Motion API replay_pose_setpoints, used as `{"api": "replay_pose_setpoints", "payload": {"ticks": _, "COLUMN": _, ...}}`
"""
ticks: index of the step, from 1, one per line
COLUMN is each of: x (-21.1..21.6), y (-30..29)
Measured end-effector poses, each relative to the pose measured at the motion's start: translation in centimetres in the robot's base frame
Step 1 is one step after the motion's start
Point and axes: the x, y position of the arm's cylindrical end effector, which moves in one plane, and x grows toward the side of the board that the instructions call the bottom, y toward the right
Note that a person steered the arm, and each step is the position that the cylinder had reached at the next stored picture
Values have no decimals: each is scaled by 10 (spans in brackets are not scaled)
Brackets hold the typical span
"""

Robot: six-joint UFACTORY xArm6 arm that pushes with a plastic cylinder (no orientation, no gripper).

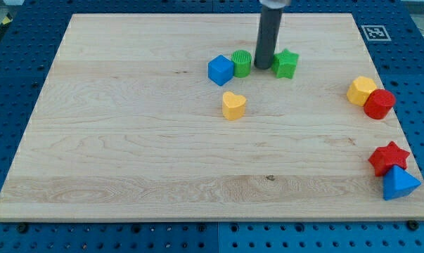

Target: Push the green star towards the yellow hexagon

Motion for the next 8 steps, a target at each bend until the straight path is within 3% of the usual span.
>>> {"api": "replay_pose_setpoints", "payload": {"ticks": 1, "x": -1, "y": 54}}
{"api": "replay_pose_setpoints", "payload": {"ticks": 2, "x": 0, "y": 66}}
{"api": "replay_pose_setpoints", "payload": {"ticks": 3, "x": 8, "y": 21}}
{"api": "replay_pose_setpoints", "payload": {"ticks": 4, "x": 23, "y": 12}}
{"api": "replay_pose_setpoints", "payload": {"ticks": 7, "x": 25, "y": 124}}
{"api": "replay_pose_setpoints", "payload": {"ticks": 8, "x": 22, "y": 111}}
